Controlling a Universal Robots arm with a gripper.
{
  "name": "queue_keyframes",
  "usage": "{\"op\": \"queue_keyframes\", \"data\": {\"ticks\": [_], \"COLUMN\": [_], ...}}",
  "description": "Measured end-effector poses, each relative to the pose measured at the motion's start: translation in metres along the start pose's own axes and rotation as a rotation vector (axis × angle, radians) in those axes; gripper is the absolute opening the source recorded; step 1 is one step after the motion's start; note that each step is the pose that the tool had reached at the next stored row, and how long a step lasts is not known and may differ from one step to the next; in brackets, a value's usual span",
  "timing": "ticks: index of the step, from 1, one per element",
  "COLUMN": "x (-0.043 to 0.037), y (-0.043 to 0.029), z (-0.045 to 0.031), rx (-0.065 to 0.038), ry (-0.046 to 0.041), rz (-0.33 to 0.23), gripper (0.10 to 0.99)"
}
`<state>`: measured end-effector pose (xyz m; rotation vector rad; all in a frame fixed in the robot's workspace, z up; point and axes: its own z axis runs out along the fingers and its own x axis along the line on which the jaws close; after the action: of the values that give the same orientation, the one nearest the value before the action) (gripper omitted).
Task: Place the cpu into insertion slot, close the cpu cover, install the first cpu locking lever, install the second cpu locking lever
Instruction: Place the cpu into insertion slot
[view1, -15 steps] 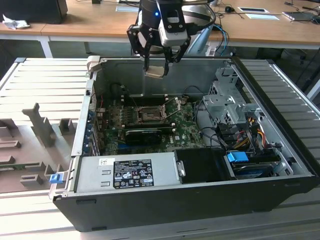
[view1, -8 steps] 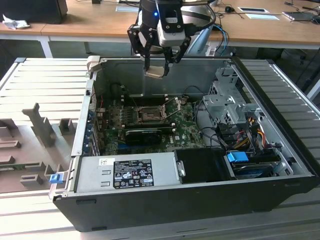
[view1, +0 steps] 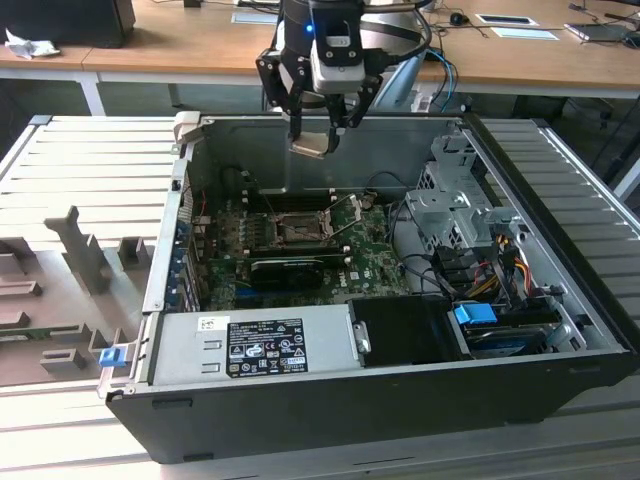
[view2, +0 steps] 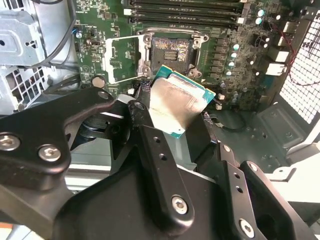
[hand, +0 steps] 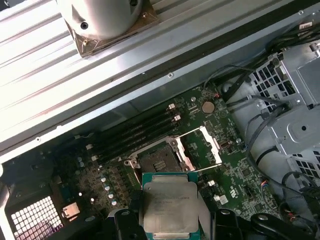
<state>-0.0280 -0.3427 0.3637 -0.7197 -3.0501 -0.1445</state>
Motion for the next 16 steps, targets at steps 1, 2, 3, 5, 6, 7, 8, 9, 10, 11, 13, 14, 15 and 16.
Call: {"op": "queue_keyframes", "data": {"ticks": [1, 2, 3, 5, 6, 7, 8, 9, 10, 11, 13, 14, 15, 16], "x": [0.0, 0.0, 0.0, 0.0, 0.0, 0.0, 0.0, 0.0, 0.0, 0.0, 0.0, 0.0, 0.0, 0.0], "y": [0.0, 0.0, 0.0, 0.0, 0.0, 0.0, -0.0001, -0.0001, -0.0001, -0.0001, -0.0001, -0.0001, -0.0001, -0.0001], "z": [0.0001, 0.0002, 0.0003, 0.0004, 0.0005, 0.0006, 0.0007, 0.0008, 0.0009, 0.0009, 0.001, 0.0011, 0.0011, 0.0011], "rx": [0.0, -0.001, -0.001, -0.001, -0.002, -0.002, -0.002, -0.002, -0.003, -0.003, -0.003, -0.003, -0.003, -0.003], "ry": [-0.0011, -0.0025, -0.0035, -0.0049, -0.0056, -0.0063, -0.0074, -0.0083, -0.0091, -0.0096, -0.0104, -0.0113, -0.0117, -0.0121], "rz": [0.012, 0.028, 0.039, 0.055, 0.064, 0.071, 0.083, 0.093, 0.102, 0.109, 0.118, 0.127, 0.132, 0.137], "gripper": [0.529, 0.529, 0.529, 0.529, 0.529, 0.529, 0.529, 0.529, 0.529, 0.529, 0.529, 0.529, 0.529, 0.529]}}
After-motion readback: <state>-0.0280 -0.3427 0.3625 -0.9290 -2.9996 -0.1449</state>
